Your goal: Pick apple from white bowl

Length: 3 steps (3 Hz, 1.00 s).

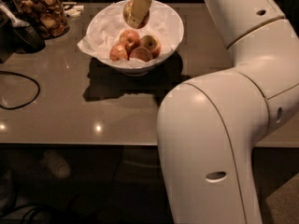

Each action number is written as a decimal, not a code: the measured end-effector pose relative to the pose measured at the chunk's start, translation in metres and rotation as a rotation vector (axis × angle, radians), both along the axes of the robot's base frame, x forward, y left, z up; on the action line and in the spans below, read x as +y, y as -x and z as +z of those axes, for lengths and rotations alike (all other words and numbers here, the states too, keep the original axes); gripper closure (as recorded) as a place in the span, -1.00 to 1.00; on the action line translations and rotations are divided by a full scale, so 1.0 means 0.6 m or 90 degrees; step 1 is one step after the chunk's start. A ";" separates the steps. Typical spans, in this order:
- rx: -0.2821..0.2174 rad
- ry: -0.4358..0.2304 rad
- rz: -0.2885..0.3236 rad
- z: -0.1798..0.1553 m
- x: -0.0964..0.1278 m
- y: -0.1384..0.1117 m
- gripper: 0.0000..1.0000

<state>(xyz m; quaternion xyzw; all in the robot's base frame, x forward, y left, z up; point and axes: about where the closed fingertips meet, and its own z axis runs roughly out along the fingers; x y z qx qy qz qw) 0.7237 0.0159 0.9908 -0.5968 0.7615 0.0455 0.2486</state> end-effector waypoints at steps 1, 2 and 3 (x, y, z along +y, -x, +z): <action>-0.022 -0.003 -0.019 0.051 -0.011 0.013 1.00; -0.045 -0.003 -0.031 0.093 -0.015 0.024 1.00; -0.062 -0.011 -0.031 0.124 -0.016 0.034 1.00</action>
Offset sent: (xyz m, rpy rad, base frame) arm -0.0272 -0.0267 0.0981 -0.0331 -0.0594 -0.0656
